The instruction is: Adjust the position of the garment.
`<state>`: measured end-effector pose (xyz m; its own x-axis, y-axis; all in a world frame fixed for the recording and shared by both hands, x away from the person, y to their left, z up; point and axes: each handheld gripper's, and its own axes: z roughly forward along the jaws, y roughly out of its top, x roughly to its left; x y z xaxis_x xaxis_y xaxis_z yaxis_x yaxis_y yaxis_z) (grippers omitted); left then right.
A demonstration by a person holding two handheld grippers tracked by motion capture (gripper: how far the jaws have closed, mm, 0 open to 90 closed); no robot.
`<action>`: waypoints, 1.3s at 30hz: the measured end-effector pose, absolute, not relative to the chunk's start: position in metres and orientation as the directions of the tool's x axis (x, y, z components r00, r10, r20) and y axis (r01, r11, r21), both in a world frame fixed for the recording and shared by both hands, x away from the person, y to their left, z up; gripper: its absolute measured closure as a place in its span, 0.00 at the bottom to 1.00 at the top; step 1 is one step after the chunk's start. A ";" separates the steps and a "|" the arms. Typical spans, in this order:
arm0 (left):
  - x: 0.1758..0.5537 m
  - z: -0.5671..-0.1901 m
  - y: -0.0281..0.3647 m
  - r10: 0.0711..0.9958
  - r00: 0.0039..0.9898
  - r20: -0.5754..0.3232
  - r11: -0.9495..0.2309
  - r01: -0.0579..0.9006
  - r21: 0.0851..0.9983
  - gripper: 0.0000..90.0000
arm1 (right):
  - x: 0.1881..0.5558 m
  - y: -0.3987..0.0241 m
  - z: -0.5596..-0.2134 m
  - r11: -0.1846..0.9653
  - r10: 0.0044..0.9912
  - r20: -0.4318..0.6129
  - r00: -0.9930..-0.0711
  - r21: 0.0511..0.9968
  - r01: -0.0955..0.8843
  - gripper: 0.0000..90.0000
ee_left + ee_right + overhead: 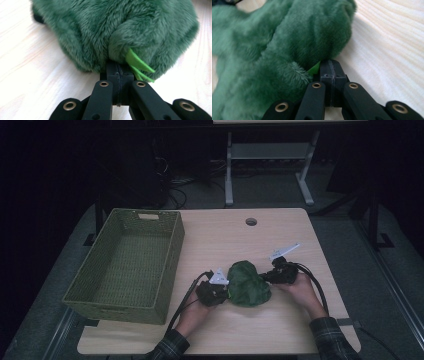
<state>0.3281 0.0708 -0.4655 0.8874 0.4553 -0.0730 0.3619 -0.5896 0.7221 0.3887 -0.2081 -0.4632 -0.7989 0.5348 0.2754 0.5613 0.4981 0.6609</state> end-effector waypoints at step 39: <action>0.330 -0.408 0.099 0.414 0.910 -0.019 -0.592 0.286 0.753 0.42 | 0.317 -0.270 -0.481 0.391 0.805 0.026 -0.592 0.728 0.563 0.23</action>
